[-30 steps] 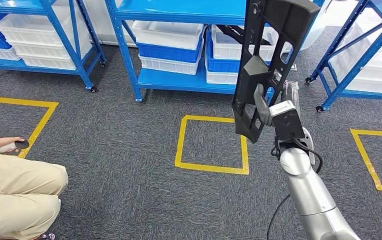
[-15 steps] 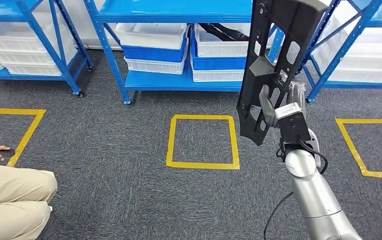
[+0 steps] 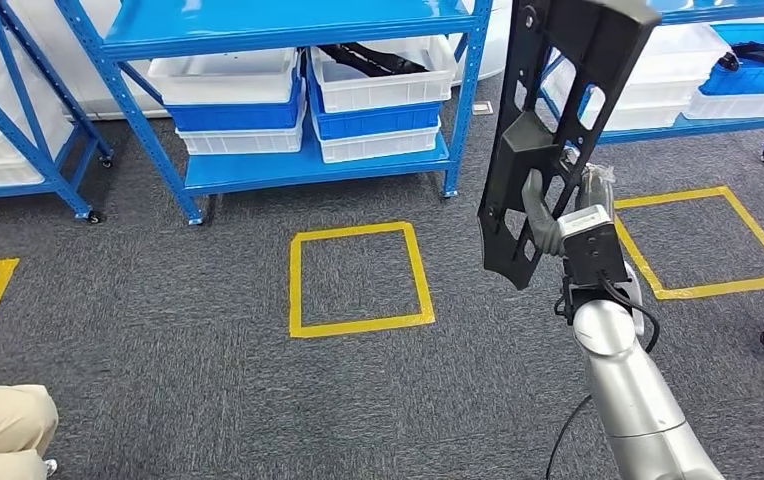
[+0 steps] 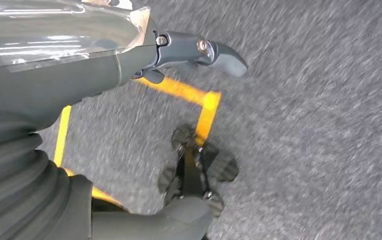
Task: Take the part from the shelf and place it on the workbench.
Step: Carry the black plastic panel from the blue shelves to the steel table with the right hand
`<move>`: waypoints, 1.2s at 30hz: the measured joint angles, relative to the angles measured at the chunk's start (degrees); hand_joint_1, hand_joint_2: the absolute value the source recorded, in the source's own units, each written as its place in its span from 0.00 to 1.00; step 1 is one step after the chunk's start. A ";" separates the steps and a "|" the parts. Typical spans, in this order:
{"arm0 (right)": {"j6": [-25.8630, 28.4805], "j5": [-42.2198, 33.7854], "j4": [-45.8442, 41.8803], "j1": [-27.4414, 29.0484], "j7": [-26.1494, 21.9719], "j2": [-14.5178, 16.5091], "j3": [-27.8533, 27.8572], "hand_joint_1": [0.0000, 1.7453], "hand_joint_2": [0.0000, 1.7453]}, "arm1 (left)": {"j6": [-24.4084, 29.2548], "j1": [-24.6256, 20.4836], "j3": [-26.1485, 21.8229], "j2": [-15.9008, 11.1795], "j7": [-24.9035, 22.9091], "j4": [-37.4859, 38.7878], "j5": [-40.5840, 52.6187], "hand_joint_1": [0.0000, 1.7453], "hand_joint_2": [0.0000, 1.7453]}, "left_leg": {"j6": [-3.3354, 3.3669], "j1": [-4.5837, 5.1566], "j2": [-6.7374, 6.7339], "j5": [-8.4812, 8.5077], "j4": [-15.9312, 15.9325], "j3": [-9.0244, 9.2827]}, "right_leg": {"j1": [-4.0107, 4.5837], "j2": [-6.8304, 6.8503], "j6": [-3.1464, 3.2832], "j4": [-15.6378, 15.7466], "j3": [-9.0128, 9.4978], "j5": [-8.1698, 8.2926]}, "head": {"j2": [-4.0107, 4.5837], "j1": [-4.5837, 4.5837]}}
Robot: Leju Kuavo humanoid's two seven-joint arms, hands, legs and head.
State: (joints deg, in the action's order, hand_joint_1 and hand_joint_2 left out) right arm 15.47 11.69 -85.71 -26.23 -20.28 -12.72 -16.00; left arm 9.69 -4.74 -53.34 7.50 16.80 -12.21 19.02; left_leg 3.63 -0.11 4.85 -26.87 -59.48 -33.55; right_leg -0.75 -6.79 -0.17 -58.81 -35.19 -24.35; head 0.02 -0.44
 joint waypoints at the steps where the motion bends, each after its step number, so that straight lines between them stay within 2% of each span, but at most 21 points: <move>1: 0.03 -0.03 -0.24 0.26 -0.02 -0.15 0.09 1.00 1.00 | -0.03 -0.01 0.00 0.04 0.02 0.01 0.08 0.00 1.00 | 0.06 0.21 -0.87 0.28 0.45 0.16 | -0.01 -0.67 -0.39 0.23 -0.19 0.25 | 0.00 -0.08; 2: 0.07 -0.07 -0.53 0.60 -0.04 -0.33 0.22 1.00 1.00 | -0.03 -0.04 0.00 0.09 -0.03 0.01 0.12 0.00 1.00 | 0.01 0.10 -1.67 0.67 1.07 0.38 | 0.05 -0.75 -0.68 0.18 -0.41 0.39 | 0.00 -0.17; 4: 0.16 -0.27 -1.17 0.99 -0.16 -0.84 0.64 1.00 1.00 | -0.02 -0.04 -0.01 0.21 -0.24 0.01 0.23 0.00 1.00 | 0.04 -0.23 -3.26 1.61 2.61 0.90 | 0.49 1.58 -0.71 -2.02 -1.95 -0.77 | 0.00 0.00; 6: 0.22 -0.58 -1.49 1.17 -0.25 -1.17 1.08 1.00 1.00 | 0.05 0.11 0.00 0.31 -0.51 0.02 0.27 0.00 1.00 | 0.04 -0.35 -4.88 2.05 3.25 0.95 | 0.49 4.89 -0.47 -8.31 -5.10 -3.82 | 0.00 0.36; 8: 0.24 -0.79 -1.54 1.62 -0.24 -1.23 1.41 1.00 1.00 | 0.16 0.25 0.00 0.41 -0.66 0.04 0.28 0.00 1.00 | -0.07 -0.35 -6.64 2.11 3.23 0.69 | 0.05 5.95 -0.97 -14.10 -7.62 -6.00 | 0.00 0.59; 9: 0.23 -0.85 -1.54 1.85 -0.24 -1.24 1.54 1.00 1.00 | 0.26 0.27 0.01 0.49 -0.70 0.06 0.28 0.00 1.00 | -0.17 -0.38 -7.52 2.12 3.21 0.60 | -0.27 6.23 -1.53 -14.41 -7.50 -5.97 | 0.00 0.60; 11: 0.18 -0.87 -1.54 2.01 -0.26 -1.22 1.72 1.00 1.00 | 0.44 0.26 -0.01 0.60 -0.75 0.05 0.28 0.00 1.00 | -0.64 -0.55 -9.16 2.03 3.01 0.52 | -0.98 7.50 -3.00 -8.38 -3.69 -3.81 | 0.00 0.62; 13: 0.07 -0.87 -1.53 1.80 -0.30 -1.15 1.85 1.00 1.00 | 0.58 0.21 -0.02 0.59 -0.81 0.02 0.28 0.00 1.00 | -1.51 -0.43 -10.44 1.66 2.45 0.43 | -1.19 9.98 -3.57 -1.16 0.61 -1.89 | 0.00 0.68; 15: -0.02 -0.91 -1.51 1.46 -0.33 -1.01 1.91 1.00 1.00 | 0.68 0.15 -0.03 0.52 -0.86 -0.01 0.28 0.00 1.00 | -2.34 -0.19 -11.53 1.27 2.04 0.51 | -0.98 10.62 -2.85 0.87 1.64 -1.47 | 0.00 0.58; 17: -0.05 -0.96 -1.50 1.13 -0.33 -0.89 1.92 1.00 1.00 | 0.77 0.08 -0.03 0.54 -0.91 -0.01 0.27 0.00 1.00 | -2.99 -0.38 -12.63 1.16 2.06 0.73 | -1.01 9.11 -1.95 0.88 1.34 -1.14 | 0.00 0.42; 19: -0.12 -0.97 -1.48 0.71 -0.35 -0.72 1.92 1.00 1.00 | 0.83 0.01 -0.04 0.59 -1.00 0.00 0.22 0.00 1.00 | -3.67 -0.91 -10.77 -0.42 0.33 0.13 | -1.27 7.83 -1.14 0.98 1.12 -0.71 | 0.00 0.36; 21: -0.19 -1.02 -1.37 0.17 -0.36 -0.35 1.91 1.00 1.00 | 0.82 0.06 -0.15 0.63 -1.07 0.01 0.02 0.00 1.00 | -4.09 -1.24 -6.84 -4.65 -6.09 -2.52 | -1.36 6.65 -0.46 1.02 0.81 -0.32 | 0.00 0.23; 23: -0.22 -1.05 -1.12 -0.09 -0.36 0.05 1.90 1.00 1.00 | 0.83 0.19 -0.36 0.65 -1.08 0.01 -0.18 0.00 1.00 | -4.08 -1.23 -5.07 -8.31 -13.97 -6.05 | -1.07 5.31 -0.05 1.00 0.46 -0.07 | 0.00 0.15; 24: -0.23 -1.08 -0.95 -0.10 -0.37 0.20 1.90 1.00 1.00 | 0.80 0.23 -0.48 0.65 -1.06 0.01 -0.22 0.00 1.00 | -3.96 -1.23 -4.83 -8.68 -15.80 -6.89 | -0.93 4.56 0.05 0.98 0.33 0.03 | 0.00 0.14; 25: -0.22 -1.11 -0.79 -0.06 -0.39 0.33 1.89 1.00 1.00 | 0.72 0.24 -0.58 0.65 -1.01 0.01 -0.24 0.00 1.00 | -3.74 -1.22 -4.71 -7.90 -15.32 -6.60 | -0.84 3.83 0.10 0.97 0.26 0.12 | 0.00 0.15; 26: -0.18 -1.15 -0.65 -0.03 -0.44 0.49 1.88 1.00 1.00 | 0.63 0.23 -0.69 0.66 -0.95 0.01 -0.23 0.00 1.00 | -3.47 -1.22 -4.48 -6.20 -12.48 -5.13 | -0.78 3.08 0.06 0.96 0.24 0.21 | 0.00 0.16; 29: 0.15 -1.18 -0.55 0.16 -0.70 1.03 1.91 1.00 1.00 | 0.40 0.21 -0.93 0.61 -0.81 0.02 -0.02 0.00 1.00 | -2.64 -1.03 -1.63 -1.37 -0.83 0.98 | -0.63 1.05 -0.46 0.96 0.11 0.61 | 0.00 0.20; 31: 0.47 -1.10 -0.56 0.53 -0.86 1.31 1.95 1.00 1.00 | 0.32 0.21 -0.99 0.56 -0.83 0.02 0.10 0.00 1.00 | -2.36 -0.56 -1.03 -0.96 1.33 2.07 | -0.68 0.03 -1.10 1.09 -0.18 1.00 | 0.00 0.21; 32: 0.62 -1.03 -0.58 0.76 -0.90 1.37 1.99 1.00 1.00 | 0.30 0.19 -1.00 0.58 -0.84 0.02 0.11 0.00 1.00 | -2.08 -0.37 -1.71 -0.73 1.55 2.13 | -0.71 -0.54 -1.50 1.31 -0.37 1.26 | 0.00 0.18; 34: 0.93 -0.74 -0.66 1.28 -0.98 1.41 2.26 1.00 1.00 | 0.13 0.05 -1.02 0.62 -0.88 0.01 0.11 0.00 1.00 | -1.28 -0.41 -3.16 0.12 2.47 2.31 | -0.50 0.68 -1.92 0.61 -1.25 1.08 | 0.00 0.22; 36: 1.73 0.31 -0.73 1.66 -1.06 1.43 2.59 1.00 1.00 | -0.03 0.02 -1.03 0.65 -0.95 0.01 0.13 0.00 1.00 | -0.60 -0.55 -4.71 0.85 3.32 2.33 | -0.15 3.99 -1.49 -4.05 -3.78 -1.32 | -0.01 0.55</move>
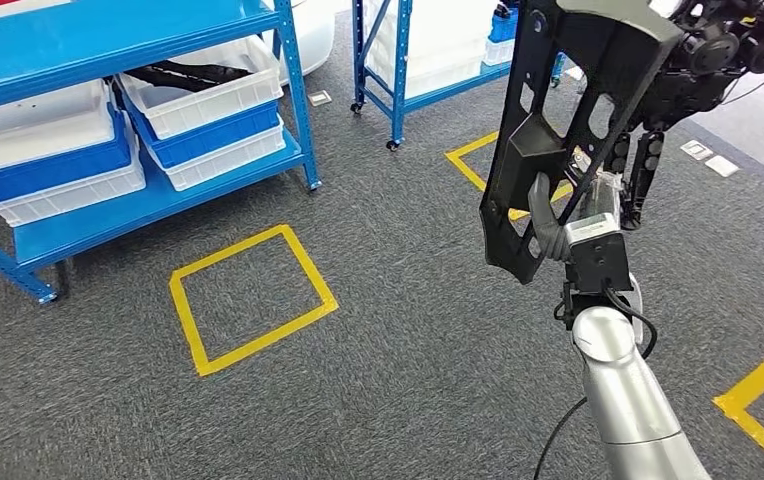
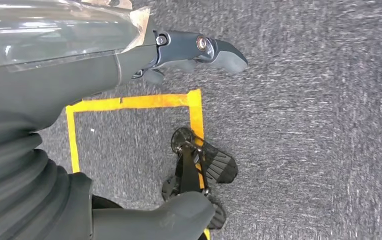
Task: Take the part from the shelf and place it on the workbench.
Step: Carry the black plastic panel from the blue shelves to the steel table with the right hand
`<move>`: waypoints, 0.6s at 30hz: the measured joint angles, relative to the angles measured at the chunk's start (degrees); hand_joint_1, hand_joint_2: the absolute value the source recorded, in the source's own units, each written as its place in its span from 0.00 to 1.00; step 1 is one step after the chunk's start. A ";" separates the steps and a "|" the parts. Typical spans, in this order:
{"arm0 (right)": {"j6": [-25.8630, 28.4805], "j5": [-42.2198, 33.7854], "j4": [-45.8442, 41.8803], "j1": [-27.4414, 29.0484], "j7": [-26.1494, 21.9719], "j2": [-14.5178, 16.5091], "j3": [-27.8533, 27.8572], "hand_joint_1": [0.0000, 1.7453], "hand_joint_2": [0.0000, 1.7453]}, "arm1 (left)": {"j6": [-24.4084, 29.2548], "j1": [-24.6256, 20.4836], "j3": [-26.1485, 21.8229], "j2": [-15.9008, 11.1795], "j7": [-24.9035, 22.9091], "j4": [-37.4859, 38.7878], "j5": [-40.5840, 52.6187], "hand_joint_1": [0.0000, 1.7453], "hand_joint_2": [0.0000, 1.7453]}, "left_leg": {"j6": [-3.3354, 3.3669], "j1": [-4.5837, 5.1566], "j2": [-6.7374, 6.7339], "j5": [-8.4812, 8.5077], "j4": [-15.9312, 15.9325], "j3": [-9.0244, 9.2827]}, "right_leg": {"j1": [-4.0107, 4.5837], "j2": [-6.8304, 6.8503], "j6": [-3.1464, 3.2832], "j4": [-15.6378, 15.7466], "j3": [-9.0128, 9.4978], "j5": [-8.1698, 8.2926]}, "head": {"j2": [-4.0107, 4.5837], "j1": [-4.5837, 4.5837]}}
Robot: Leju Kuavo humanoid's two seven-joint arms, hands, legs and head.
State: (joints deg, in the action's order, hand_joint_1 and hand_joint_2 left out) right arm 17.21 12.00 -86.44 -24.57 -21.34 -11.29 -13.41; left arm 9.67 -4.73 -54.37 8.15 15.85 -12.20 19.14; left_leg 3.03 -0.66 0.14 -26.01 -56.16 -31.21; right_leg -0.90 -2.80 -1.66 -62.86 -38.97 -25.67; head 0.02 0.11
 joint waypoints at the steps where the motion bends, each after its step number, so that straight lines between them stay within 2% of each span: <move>1: 0.90 1.12 -0.02 0.24 -0.02 0.05 0.12 1.00 1.00 | -0.04 0.06 -0.01 0.00 -0.04 0.01 0.06 0.00 1.00 | 0.18 0.07 -0.70 0.07 0.09 -0.09 | 0.07 1.23 0.26 -3.75 -1.77 -1.78 | 0.00 0.16; 3: 3.54 4.35 -0.01 1.12 0.00 0.19 0.26 1.00 1.00 | -0.13 0.14 -0.01 0.02 -0.07 0.01 0.26 0.00 1.00 | 0.19 0.18 -2.34 0.11 0.04 -0.27 | -0.03 2.04 0.10 -10.15 -4.37 -4.19 | 0.01 0.36; 4: 4.92 6.10 -0.02 1.62 0.10 0.22 0.34 1.00 1.00 | -0.21 0.15 -0.01 0.04 -0.07 0.01 0.45 0.00 1.00 | 0.15 0.20 -3.16 0.10 0.01 -0.31 | -0.11 2.26 -0.31 -10.45 -4.10 -4.20 | 0.01 0.37; 5: 6.27 7.96 -0.10 2.05 0.35 0.25 0.45 1.00 1.00 | -0.35 0.13 -0.01 0.08 -0.06 0.01 0.64 0.00 1.00 | 0.09 0.19 -3.98 0.07 -0.04 -0.32 | -0.20 2.62 -0.82 -8.48 -2.66 -3.46 | 0.01 0.37; 6: 7.82 10.32 -0.30 2.40 0.77 0.27 0.59 1.00 1.00 | -0.54 0.10 -0.01 0.13 -0.03 0.01 0.94 0.00 1.00 | -0.06 0.19 -4.72 -0.02 -0.16 -0.29 | -0.31 3.61 -1.32 -4.32 -0.09 -2.19 | 0.01 0.37; 7: 9.58 13.10 -0.59 2.77 1.31 0.28 0.78 1.00 1.00 | -0.79 0.05 0.00 0.16 0.01 0.01 1.32 0.00 1.00 | -0.31 0.30 -5.39 -0.18 -0.33 -0.28 | -0.35 5.08 -1.52 -0.11 2.39 -1.10 | 0.01 0.36; 8: 11.58 16.40 -1.05 3.16 2.00 0.33 1.04 1.00 1.00 | -1.04 0.00 0.02 0.17 0.05 0.01 1.71 0.00 1.00 | -0.64 0.43 -5.96 -0.39 -0.56 -0.28 | -0.26 6.26 -1.47 3.14 4.24 -0.29 | 0.01 0.35; 9: 13.53 19.72 -1.61 3.66 2.72 0.38 1.37 1.00 1.00 | -1.23 -0.05 0.05 0.17 0.08 0.00 2.17 0.00 1.00 | -1.02 0.58 -6.48 -0.59 -0.76 -0.27 | -0.15 7.03 -1.17 5.10 5.31 0.15 | 0.00 0.31; 10: 14.99 22.37 -2.24 4.21 3.39 0.42 1.73 1.00 1.00 | -1.39 -0.11 0.09 0.16 0.05 -0.01 2.58 0.00 1.00 | -1.33 0.69 -7.00 -0.71 -0.86 -0.23 | 0.00 6.99 -0.72 5.45 5.38 0.24 | 0.00 0.25; 12: 16.45 25.52 -3.50 5.26 4.46 0.45 2.41 1.00 1.00 | -1.56 -0.31 0.17 0.17 -0.05 0.00 3.08 0.00 1.00 | -1.87 0.53 -8.04 -0.90 -0.97 -0.12 | -0.16 5.41 0.04 5.52 5.20 0.62 | 0.00 0.12; 13: 16.59 26.06 -4.07 5.64 4.76 0.48 2.67 1.00 1.00 | -1.61 -0.43 0.20 0.17 -0.11 0.00 3.17 0.00 1.00 | -2.17 0.33 -7.44 -1.45 -1.48 -0.21 | -0.35 4.67 0.40 5.56 5.09 0.83 | 0.00 0.07; 14: 16.62 26.29 -4.53 5.87 4.97 0.51 2.86 1.00 1.00 | -1.64 -0.54 0.21 0.19 -0.14 0.00 3.20 0.00 1.00 | -2.47 0.11 -6.04 -2.63 -2.89 -0.71 | -0.56 3.96 0.76 5.62 5.01 1.02 | 0.01 0.02; 16: 16.63 26.52 -5.15 6.05 5.20 0.66 3.06 1.00 1.00 | -1.70 -0.59 0.22 0.22 -0.19 0.01 3.26 0.00 1.00 | -2.97 -0.19 -2.06 -6.67 -9.34 -3.39 | -0.68 2.64 1.37 5.65 4.76 1.33 | 0.01 -0.08; 17: 16.64 26.65 -5.30 6.16 5.28 0.74 3.10 1.00 1.00 | -1.76 -0.55 0.23 0.24 -0.21 0.01 3.27 0.00 1.00 | -3.05 -0.24 -0.90 -8.67 -13.51 -5.30 | -0.57 1.91 1.61 5.65 4.58 1.46 | 0.01 -0.11; 18: 16.66 26.81 -5.44 6.40 5.33 0.83 3.12 1.00 1.00 | -1.90 -0.51 0.23 0.25 -0.17 0.01 3.26 0.00 1.00 | -3.02 -0.23 -0.39 -9.85 -16.83 -6.90 | -0.42 1.10 1.81 5.64 4.39 1.60 | 0.01 -0.13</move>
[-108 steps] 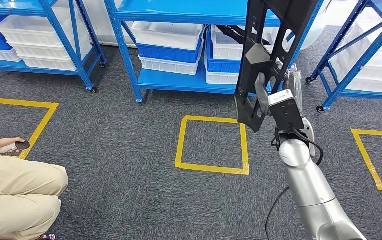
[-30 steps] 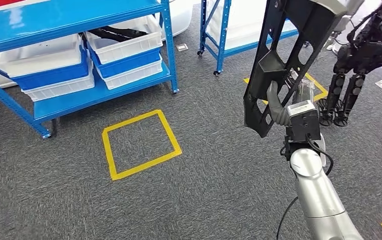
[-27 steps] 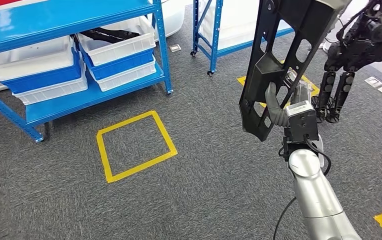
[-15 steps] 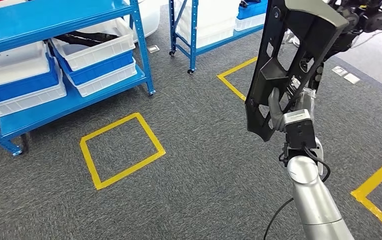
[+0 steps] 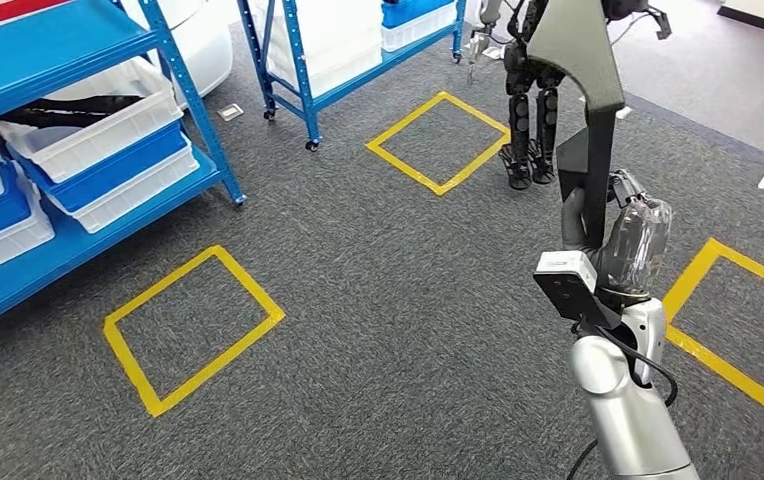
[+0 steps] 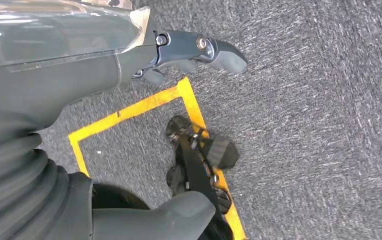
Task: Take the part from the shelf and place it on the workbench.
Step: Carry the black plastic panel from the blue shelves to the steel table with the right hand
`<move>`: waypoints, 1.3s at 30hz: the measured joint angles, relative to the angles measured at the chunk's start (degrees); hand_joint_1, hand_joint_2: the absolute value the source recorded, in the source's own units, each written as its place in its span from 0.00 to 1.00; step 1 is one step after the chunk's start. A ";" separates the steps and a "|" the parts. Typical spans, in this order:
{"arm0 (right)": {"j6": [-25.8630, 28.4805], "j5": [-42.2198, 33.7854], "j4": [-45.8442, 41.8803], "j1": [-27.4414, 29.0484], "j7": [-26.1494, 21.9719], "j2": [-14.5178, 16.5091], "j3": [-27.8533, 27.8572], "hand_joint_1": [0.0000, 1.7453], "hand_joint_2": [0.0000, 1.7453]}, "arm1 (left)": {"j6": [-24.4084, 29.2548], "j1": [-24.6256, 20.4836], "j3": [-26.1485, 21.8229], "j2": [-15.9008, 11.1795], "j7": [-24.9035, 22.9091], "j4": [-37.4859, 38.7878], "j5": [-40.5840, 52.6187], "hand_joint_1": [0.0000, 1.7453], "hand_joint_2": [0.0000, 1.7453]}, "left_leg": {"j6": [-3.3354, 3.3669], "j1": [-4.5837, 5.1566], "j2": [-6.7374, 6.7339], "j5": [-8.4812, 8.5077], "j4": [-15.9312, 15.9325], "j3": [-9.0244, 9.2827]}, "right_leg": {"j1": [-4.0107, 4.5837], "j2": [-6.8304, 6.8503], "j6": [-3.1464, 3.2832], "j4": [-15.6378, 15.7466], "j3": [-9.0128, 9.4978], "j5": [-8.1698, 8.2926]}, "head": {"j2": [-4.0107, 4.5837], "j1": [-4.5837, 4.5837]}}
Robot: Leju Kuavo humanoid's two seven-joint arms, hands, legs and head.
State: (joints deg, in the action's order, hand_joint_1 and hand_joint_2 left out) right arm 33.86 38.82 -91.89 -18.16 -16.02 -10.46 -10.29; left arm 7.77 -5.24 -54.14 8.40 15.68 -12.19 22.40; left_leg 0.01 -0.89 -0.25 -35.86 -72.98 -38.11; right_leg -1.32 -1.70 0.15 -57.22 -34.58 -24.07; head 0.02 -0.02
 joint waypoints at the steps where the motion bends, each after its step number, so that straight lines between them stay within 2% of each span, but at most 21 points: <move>1: 0.03 0.23 -0.18 0.37 0.03 0.05 0.03 1.00 1.00 | -0.23 0.02 0.00 -0.01 0.11 -0.01 -0.01 0.00 1.00 | 0.18 0.04 0.21 -0.02 -1.37 -0.72 | 0.18 -0.87 0.15 -0.01 -0.15 0.15 | 0.00 -0.01; 3: 0.10 0.98 -0.85 1.34 0.09 0.13 0.20 1.00 1.00 | -0.88 -0.04 0.00 -0.01 0.50 -0.01 0.06 0.00 1.00 | 1.02 0.20 0.83 3.03 2.86 1.33 | 0.54 -2.56 0.23 -0.01 -0.28 0.44 | 0.00 -0.02; 5: 0.36 2.56 -1.79 2.19 0.13 0.31 0.44 1.00 1.00 | -1.27 -0.19 0.01 -0.08 0.78 -0.02 0.44 0.00 1.00 | 2.39 0.52 3.52 6.54 11.13 5.58 | 0.70 -3.89 0.08 0.01 -0.35 0.75 | 0.00 0.08; 7: 0.86 4.48 -2.46 2.86 0.21 0.55 0.68 1.00 1.00 | -1.31 -0.37 0.03 -0.12 0.87 -0.02 0.88 0.00 1.00 | 3.41 0.97 5.13 7.57 15.26 7.59 | 0.55 -5.06 -0.33 0.07 -0.67 1.12 | 0.00 0.10; 9: 1.17 5.64 -2.92 3.53 0.31 0.73 1.08 1.00 1.00 | -1.26 -0.57 0.11 -0.07 0.91 -0.01 1.04 0.00 1.00 | 3.90 1.22 3.83 7.90 16.12 7.80 | 0.56 -6.25 -1.11 0.39 -1.04 1.68 | 0.00 0.02; 10: 1.24 5.89 -3.15 3.82 0.34 0.78 1.32 1.00 1.00 | -1.23 -0.67 0.22 -0.02 0.91 -0.01 1.06 0.00 1.00 | 3.99 1.12 3.01 8.47 16.86 8.08 | 0.71 -5.70 -1.29 0.18 -1.41 1.71 | 0.00 0.04; 12: 1.35 6.09 -3.51 3.95 0.37 0.78 1.73 1.00 1.00 | -1.20 -0.71 0.53 0.13 0.90 -0.01 1.09 0.00 1.00 | 4.15 0.79 1.31 9.66 18.42 8.60 | 1.15 -2.71 -1.00 -2.95 -3.17 0.03 | 0.00 0.21; 14: 1.43 6.22 -3.59 3.99 0.43 0.84 1.86 1.00 1.00 | -1.19 -0.61 0.78 0.21 0.88 -0.01 1.09 0.00 1.00 | 4.12 0.71 -0.42 10.02 18.80 8.58 | 0.88 0.16 -0.66 -10.18 -6.47 -3.48 | 0.00 0.42; 16: 1.47 6.57 -3.59 4.35 0.50 0.88 2.00 1.00 1.00 | -1.22 -0.58 0.89 0.28 0.87 0.01 1.12 0.00 1.00 | 3.86 0.66 -2.27 10.03 18.73 8.39 | 0.16 0.95 -1.41 -15.69 -8.67 -5.46 | 0.00 0.50; 18: 1.68 7.19 -3.58 4.63 0.55 0.88 2.32 1.00 1.00 | -1.28 -0.66 0.93 0.41 0.88 0.01 1.30 0.00 1.00 | 3.25 0.40 -3.98 9.81 18.42 8.29 | -0.74 1.86 -2.99 -12.84 -6.48 -4.28 | 0.00 0.50; 20: 2.36 8.82 -3.59 4.81 0.71 0.88 2.73 1.00 1.00 | -1.29 -0.80 0.98 0.46 0.86 -0.02 1.65 0.00 1.00 | 2.14 0.20 -5.38 9.10 17.48 8.14 | -1.28 4.32 -4.35 -4.86 -1.53 -2.07 | 0.00 0.58; 22: 3.73 12.81 -3.64 5.28 1.32 0.89 3.21 1.00 1.00 | -1.26 -0.96 1.06 0.40 0.78 -0.04 2.07 0.00 1.00 | 1.08 0.27 -6.42 8.30 16.46 7.91 | -1.17 5.54 -3.94 -0.84 0.73 -1.27 | 0.00 0.43; 25: 5.16 17.64 -3.72 6.10 2.02 0.77 4.07 1.00 1.00 | -1.25 -1.25 1.30 0.40 0.66 -0.05 2.38 0.00 1.00 | 0.29 -0.14 -7.44 7.85 16.06 7.96 | -0.90 3.60 -2.29 -0.91 0.20 -1.15 | 0.00 0.18; 27: 5.36 18.23 -3.82 6.32 2.10 0.73 4.38 1.00 1.00 | -1.28 -1.34 1.43 0.44 0.63 -0.04 2.45 0.00 1.00 | -0.10 -0.65 -4.96 5.66 13.47 7.00 | -0.91 2.29 -1.64 -0.88 0.07 -0.93 | 0.00 0.08; 29: 5.42 18.37 -3.90 6.37 2.19 0.73 4.45 1.00 1.00 | -1.29 -1.29 1.46 0.45 0.63 -0.03 2.51 0.00 1.00 | -0.20 -0.78 -1.25 1.42 6.08 3.66 | -0.65 1.04 -1.20 -0.86 -0.12 -0.77 | -0.01 -0.07; 31: 5.42 18.41 -3.89 6.55 2.32 0.76 4.51 1.00 1.00 | -1.28 -1.13 1.46 0.44 0.63 -0.03 2.54 0.00 1.00 | 0.18 -0.61 0.04 -0.96 -0.80 0.09 | -0.12 -0.46 -0.80 -0.86 -0.36 -0.57 | -0.01 -0.12; 32: 5.42 18.42 -3.89 6.69 2.39 0.79 4.53 1.00 1.00 | -1.28 -1.09 1.46 0.43 0.63 -0.03 2.54 0.00 1.00 | 0.64 -0.44 0.24 -0.38 -1.30 -0.40 | 0.14 -1.30 -0.65 -0.87 -0.43 -0.48 | 0.00 -0.11; 34: 5.42 18.44 -3.90 6.84 2.47 0.82 4.60 1.00 1.00 | -1.28 -1.09 1.46 0.41 0.63 -0.03 2.54 0.00 1.00 | 1.94 0.19 1.19 3.65 4.43 2.02 | 0.47 -2.95 -0.41 -0.86 -0.39 -0.31 | 0.00 -0.10; 36: 5.44 18.47 -3.91 6.84 2.51 0.85 4.66 1.00 1.00 | -1.28 -1.16 1.48 0.28 0.63 -0.04 2.56 0.00 1.00 | 3.30 0.80 3.79 7.01 11.97 5.56 | 0.48 -4.28 -0.35 -0.81 -0.41 -0.06 | 0.00 0.02; 38: 5.50 18.48 -3.91 6.89 2.51 0.87 4.68 1.00 1.00 | -1.28 -1.22 1.54 0.09 0.63 -0.06 2.61 0.00 1.00 | 4.02 1.27 4.96 7.72 14.79 6.84 | 0.18 -5.40 -0.70 -0.68 -0.66 0.29 | 0.00 -0.02; 39: 5.52 18.49 -3.91 6.91 2.51 0.87 4.70 1.00 1.00 | -1.27 -1.24 1.59 0.05 0.63 -0.07 2.62 0.00 1.00 | 4.21 1.50 4.30 7.90 15.10 6.94 | 0.12 -6.10 -1.07 -0.47 -0.79 0.54 | 0.00 -0.10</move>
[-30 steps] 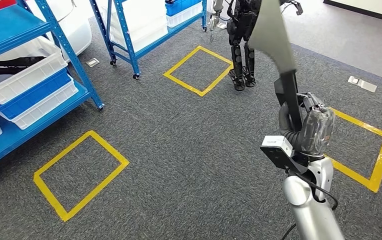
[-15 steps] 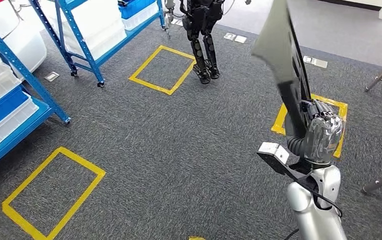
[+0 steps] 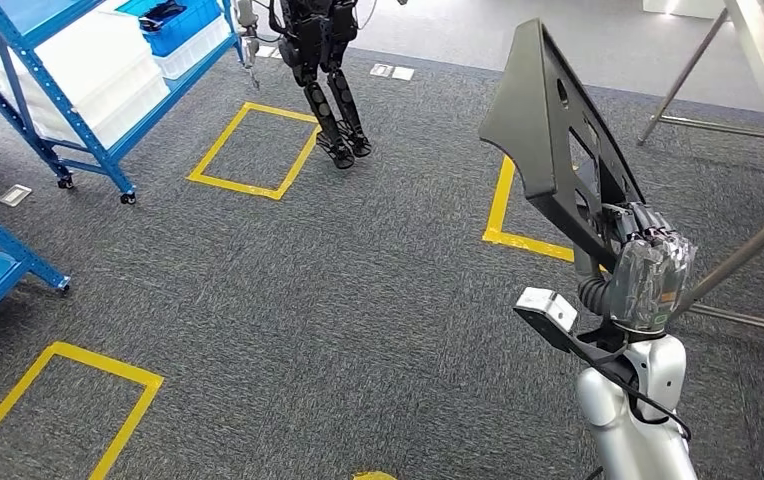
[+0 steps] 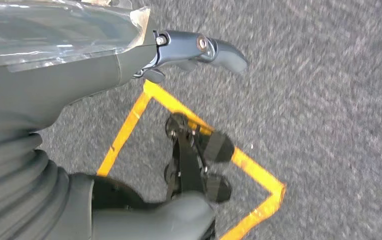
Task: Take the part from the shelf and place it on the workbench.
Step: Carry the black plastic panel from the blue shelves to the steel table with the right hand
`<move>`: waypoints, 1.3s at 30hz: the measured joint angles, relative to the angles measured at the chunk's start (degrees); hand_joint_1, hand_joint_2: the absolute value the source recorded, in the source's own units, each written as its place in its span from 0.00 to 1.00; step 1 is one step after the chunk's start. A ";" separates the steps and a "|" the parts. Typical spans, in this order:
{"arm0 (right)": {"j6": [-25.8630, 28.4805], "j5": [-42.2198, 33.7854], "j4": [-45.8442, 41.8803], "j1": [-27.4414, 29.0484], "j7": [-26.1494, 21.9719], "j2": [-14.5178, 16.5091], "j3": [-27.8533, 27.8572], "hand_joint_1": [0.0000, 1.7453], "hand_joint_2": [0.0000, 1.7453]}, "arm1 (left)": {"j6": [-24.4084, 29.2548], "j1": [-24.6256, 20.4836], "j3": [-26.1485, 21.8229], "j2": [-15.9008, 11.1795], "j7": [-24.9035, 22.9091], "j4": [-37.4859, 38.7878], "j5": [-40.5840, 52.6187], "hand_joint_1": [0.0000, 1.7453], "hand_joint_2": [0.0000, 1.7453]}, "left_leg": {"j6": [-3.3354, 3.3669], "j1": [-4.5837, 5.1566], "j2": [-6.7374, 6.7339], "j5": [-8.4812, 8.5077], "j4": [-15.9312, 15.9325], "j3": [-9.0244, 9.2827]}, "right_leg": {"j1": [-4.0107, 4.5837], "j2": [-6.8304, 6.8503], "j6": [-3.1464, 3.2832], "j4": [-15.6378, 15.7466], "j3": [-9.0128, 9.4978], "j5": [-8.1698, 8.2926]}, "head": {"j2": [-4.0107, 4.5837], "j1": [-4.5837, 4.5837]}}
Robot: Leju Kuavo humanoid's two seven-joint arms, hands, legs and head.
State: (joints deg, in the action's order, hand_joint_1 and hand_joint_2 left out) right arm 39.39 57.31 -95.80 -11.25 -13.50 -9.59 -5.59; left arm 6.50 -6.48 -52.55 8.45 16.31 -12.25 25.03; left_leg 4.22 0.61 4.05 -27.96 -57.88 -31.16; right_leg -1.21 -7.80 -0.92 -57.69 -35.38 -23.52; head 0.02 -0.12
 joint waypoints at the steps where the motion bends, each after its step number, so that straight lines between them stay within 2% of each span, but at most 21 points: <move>1: 0.02 0.00 -0.02 0.06 0.01 -0.03 0.04 1.00 1.00 | 0.01 -0.03 0.06 -0.05 0.00 -0.01 0.00 0.00 1.00 | 0.12 -0.08 -0.77 0.40 0.71 0.31 | -0.03 -0.15 -0.22 -0.02 -0.18 0.19 | 0.00 -0.06; 3: 0.05 0.00 -0.09 -0.05 0.02 -0.11 0.22 1.00 1.00 | 0.01 -0.08 0.16 -0.02 0.00 0.01 0.00 0.00 1.00 | 0.30 -0.22 -2.32 1.45 2.42 1.02 | 0.31 2.05 -0.24 -1.68 -1.37 -0.64 | 0.00 0.05; 5: 0.07 0.00 -0.13 -0.23 0.02 -0.15 0.35 1.00 1.00 | 0.01 0.01 0.20 0.02 -0.01 0.01 0.00 0.00 1.00 | 0.28 -0.17 -3.95 2.04 3.25 1.21 | 0.40 5.52 0.23 -7.57 -4.22 -3.64 | 0.00 0.21; 7: 0.07 0.04 -0.13 -0.08 0.02 -0.15 0.39 1.00 1.00 | 0.00 0.14 0.20 0.04 -0.02 0.02 0.00 0.00 1.00 | 0.22 -0.10 -5.73 2.10 3.22 0.95 | -0.01 6.83 0.01 -13.99 -6.98 -6.26 | 0.00 0.28; 8: 0.07 0.50 -0.13 0.06 0.05 -0.15 0.40 1.00 1.00 | 0.00 0.17 0.20 0.07 -0.03 0.03 0.01 0.00 1.00 | 0.09 -0.12 -6.60 2.07 3.17 0.85 | -0.31 7.14 -0.47 -15.02 -7.25 -6.52 | 0.00 0.27; 9: 0.07 1.88 -0.13 0.13 0.23 -0.14 0.47 1.00 1.00 | -0.01 0.18 0.21 0.10 -0.03 0.03 0.05 0.00 1.00 | -0.13 -0.21 -7.43 2.00 3.05 0.78 | -0.62 7.49 -1.16 -13.67 -6.26 -5.91 | 0.00 0.29; 11: 0.07 9.21 -0.19 0.17 1.32 0.12 1.02 1.00 1.00 | 0.00 0.14 0.26 0.07 -0.10 0.01 0.20 0.00 1.00 | -1.02 -0.46 -8.93 1.48 2.23 0.61 | -1.21 9.24 -2.53 -6.42 -1.88 -3.69 | 0.00 0.28; 13: 0.07 20.92 -0.43 0.18 3.54 0.61 1.97 1.00 1.00 | 0.01 0.09 0.32 -0.10 -0.33 -0.05 0.32 0.00 1.00 | -2.13 -0.42 -10.07 0.56 0.93 0.24 | -1.19 10.90 -2.71 -1.37 1.08 -2.51 | 0.00 0.31; 15: 0.08 29.41 -0.65 0.14 5.44 0.60 2.61 1.00 1.00 | 0.01 0.00 0.33 -0.18 -0.64 -0.08 0.36 0.00 1.00 | -2.71 -0.33 -10.92 -0.03 0.23 0.10 | -0.95 10.61 -1.91 -1.10 1.17 -2.53 | 0.00 0.00; 17: 0.08 31.86 -0.63 -0.15 6.26 -0.03 2.92 1.00 1.00 | 0.01 -0.05 0.33 -0.12 -0.84 -0.04 0.35 0.00 1.00 | -2.93 -0.61 -11.42 -0.18 0.05 0.15 | -1.00 9.66 -1.32 -1.27 0.92 -2.47 | 0.00 -0.34; 19: 0.08 32.15 -0.49 -1.16 6.96 -1.18 3.26 1.00 1.00 | -0.02 0.05 0.32 -0.06 -0.93 -0.03 0.29 0.00 1.00 | -3.35 -1.09 -9.28 -1.59 -1.49 -0.47 | -1.04 8.75 -0.78 -1.22 0.69 -2.19 | 0.00 -0.43; 22: 0.09 32.40 0.11 -3.46 8.16 -3.39 3.55 1.00 1.00 | -0.06 0.57 0.30 -0.01 -1.04 0.01 0.25 0.00 1.00 | -3.54 -1.39 -4.65 -7.52 -11.46 -4.88 | -0.72 6.86 0.06 -1.20 0.18 -1.70 | 0.00 -0.66; 24: 0.09 32.44 -0.53 -3.49 5.81 -4.25 4.56 1.00 1.00 | -0.24 0.87 0.29 -0.01 -1.15 0.03 0.56 0.00 1.00 | -3.12 -1.34 -4.06 -9.26 -16.96 -7.60 | -0.30 5.40 0.36 -1.22 -0.04 -1.50 | 0.00 -0.71; 26: 0.18 32.40 -4.70 -1.85 -5.12 -2.90 9.30 1.00 1.00 | -0.68 1.02 0.29 -0.01 -1.20 0.03 1.26 0.00 1.00 | -2.36 -1.25 -3.64 -6.69 -14.21 -6.39 | -0.01 4.00 0.47 -1.23 -0.05 -1.40 | 0.00 -0.70; 28: 0.43 32.29 -9.88 -0.14 -19.53 0.08 17.02 1.00 1.00 | -0.98 1.08 0.30 -0.02 -1.20 0.03 1.81 0.00 1.00 | -1.38 -1.03 -1.27 -2.73 -6.39 -2.45 | 0.02 2.85 0.37 -1.19 0.02 -1.30 | 0.00 -0.85; 30: 0.61 32.24 -13.18 1.11 -26.98 2.11 24.62 1.00 1.00 | -1.08 1.12 0.31 -0.06 -1.20 0.03 2.02 0.00 1.00 | -0.79 -0.67 0.74 -1.20 -1.78 -0.20 | -0.09 1.90 -0.01 -1.17 -0.12 -1.06 | 0.00 -0.98; 32: 0.61 32.24 -15.53 2.13 -27.68 3.02 29.63 1.00 1.00 | -1.27 1.21 0.30 -0.09 -1.18 0.03 2.05 0.00 1.00 | -0.56 -0.28 -0.07 -1.09 -0.90 0.14 | -0.28 0.62 -0.78 -0.87 -0.48 -0.57 | 0.00 -1.00; 33: 0.61 32.24 -16.45 2.52 -27.20 3.30 31.00 1.00 1.00 | -1.40 1.19 0.30 -0.09 -1.13 0.03 2.05 0.00 1.00 | -0.47 -0.24 -0.96 -0.64 -0.30 0.41 | -0.30 0.89 -1.02 -1.00 -0.77 -0.45 | 0.00 -1.00; 35: 0.61 32.24 -17.86 2.83 -26.62 3.68 33.37 1.00 1.00 | -1.64 1.10 0.29 -0.06 -0.97 0.03 2.05 0.00 1.00 | -0.06 -0.28 -2.66 0.38 1.17 0.93 | -0.04 3.57 -0.85 -3.45 -2.20 -1.83 | 0.00 -0.84; 37: 0.61 32.25 -18.45 2.79 -26.40 3.85 35.28 1.00 1.00 | -1.75 1.25 0.28 -0.03 -0.81 0.03 2.05 0.00 1.00 | 0.20 -0.21 -4.30 0.81 1.75 0.89 | 0.03 6.49 -0.26 -10.00 -5.09 -5.21 | 0.00 -0.46; 39: 0.61 32.28 -18.70 2.81 -26.39 3.98 36.32 1.00 1.00 | -1.81 1.44 0.26 -0.03 -0.72 0.03 2.05 0.00 1.00 | 0.15 -0.13 -6.21 0.90 1.70 0.56 | -0.18 7.10 -0.56 -15.73 -7.33 -7.47 | 0.00 -0.30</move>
State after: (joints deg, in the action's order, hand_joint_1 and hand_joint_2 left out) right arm 39.99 89.59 -114.50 -8.44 -39.89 -5.61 30.73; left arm 4.68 -5.05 -52.29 8.41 15.59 -12.22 27.08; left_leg 4.37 0.48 -2.16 -27.07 -56.18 -30.61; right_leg -1.39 -0.70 -1.49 -73.42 -42.71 -30.99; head 0.02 -0.42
